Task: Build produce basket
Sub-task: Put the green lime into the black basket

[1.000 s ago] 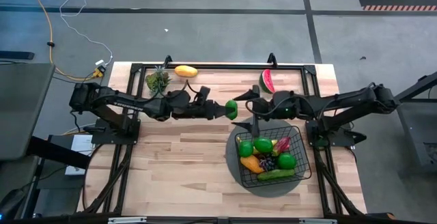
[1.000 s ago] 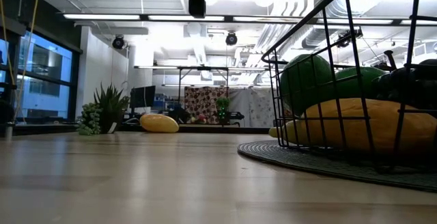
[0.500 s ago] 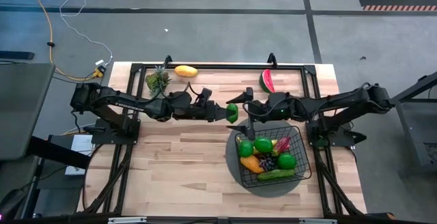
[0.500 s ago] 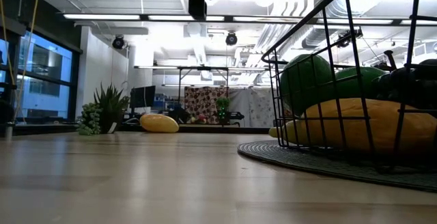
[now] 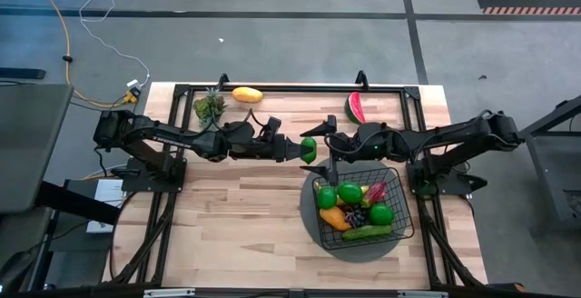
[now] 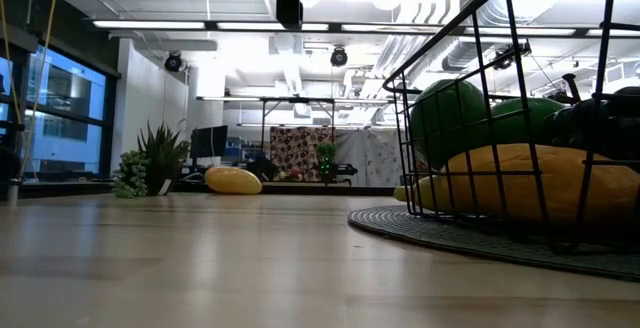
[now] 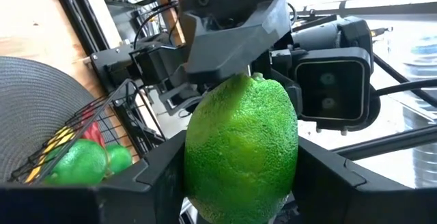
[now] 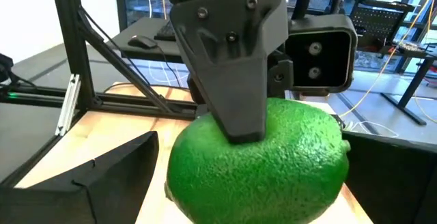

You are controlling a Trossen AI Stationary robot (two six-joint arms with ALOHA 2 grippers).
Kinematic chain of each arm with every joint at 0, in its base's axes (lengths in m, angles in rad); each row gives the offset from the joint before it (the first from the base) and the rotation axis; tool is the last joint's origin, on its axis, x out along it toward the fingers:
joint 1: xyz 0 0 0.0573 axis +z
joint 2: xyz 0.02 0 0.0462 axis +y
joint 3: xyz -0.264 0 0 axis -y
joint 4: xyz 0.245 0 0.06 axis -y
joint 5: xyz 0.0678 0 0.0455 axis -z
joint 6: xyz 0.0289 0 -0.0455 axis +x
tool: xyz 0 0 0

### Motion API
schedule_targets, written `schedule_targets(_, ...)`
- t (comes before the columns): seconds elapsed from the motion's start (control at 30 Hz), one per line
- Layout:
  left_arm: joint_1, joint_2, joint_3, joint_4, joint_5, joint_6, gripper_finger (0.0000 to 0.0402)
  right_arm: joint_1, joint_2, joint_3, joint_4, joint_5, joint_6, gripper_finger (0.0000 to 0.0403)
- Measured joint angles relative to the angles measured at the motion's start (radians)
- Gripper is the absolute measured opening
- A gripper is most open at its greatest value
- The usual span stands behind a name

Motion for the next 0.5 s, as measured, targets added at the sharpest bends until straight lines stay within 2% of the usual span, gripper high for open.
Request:
schedule_targets(0.17,0.000,0.000,0.000,0.000,-0.001,0.007,0.0209,0.000,0.000,0.000,0.000,0.003,-0.007,0.0386)
schedule_targets(0.5,0.000,0.000,0.000,0.000,-0.006,0.010,0.0209,0.000,0.000,-0.001,0.000,0.004,-0.017,0.0308)
